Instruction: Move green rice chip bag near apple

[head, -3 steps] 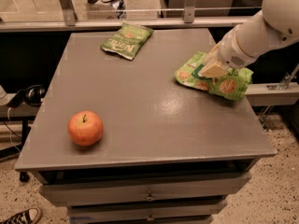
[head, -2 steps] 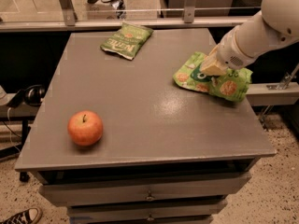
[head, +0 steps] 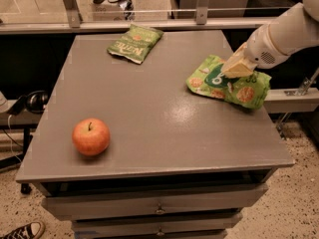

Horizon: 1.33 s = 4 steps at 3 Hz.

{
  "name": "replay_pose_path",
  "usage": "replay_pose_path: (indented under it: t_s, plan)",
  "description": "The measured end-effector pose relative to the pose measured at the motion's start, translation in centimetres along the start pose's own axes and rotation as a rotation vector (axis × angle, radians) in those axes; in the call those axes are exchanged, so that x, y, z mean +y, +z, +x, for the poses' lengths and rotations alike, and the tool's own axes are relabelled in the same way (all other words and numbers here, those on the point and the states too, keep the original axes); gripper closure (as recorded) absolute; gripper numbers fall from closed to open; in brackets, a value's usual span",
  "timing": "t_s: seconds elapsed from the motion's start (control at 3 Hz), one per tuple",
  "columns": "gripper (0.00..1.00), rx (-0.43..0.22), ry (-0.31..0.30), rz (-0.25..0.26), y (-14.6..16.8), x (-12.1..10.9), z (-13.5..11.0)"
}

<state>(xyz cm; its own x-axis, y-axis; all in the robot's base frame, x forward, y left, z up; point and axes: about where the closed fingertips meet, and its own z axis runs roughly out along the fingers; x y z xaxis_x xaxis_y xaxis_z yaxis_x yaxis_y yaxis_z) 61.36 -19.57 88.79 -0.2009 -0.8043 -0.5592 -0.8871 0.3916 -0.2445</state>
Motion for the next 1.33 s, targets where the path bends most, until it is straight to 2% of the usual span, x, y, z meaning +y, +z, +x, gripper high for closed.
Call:
replay_pose_path:
  t_s: [0.67,1.0,1.33]
  plan:
    - [0.14,-0.066,0.058,-0.032,-2.7,-0.6,1.1]
    - [0.0,-0.069,0.089,-0.039,-3.0,-0.8,2.3]
    - [0.0,-0.062,0.107,-0.039,-2.5,-0.9,3.6]
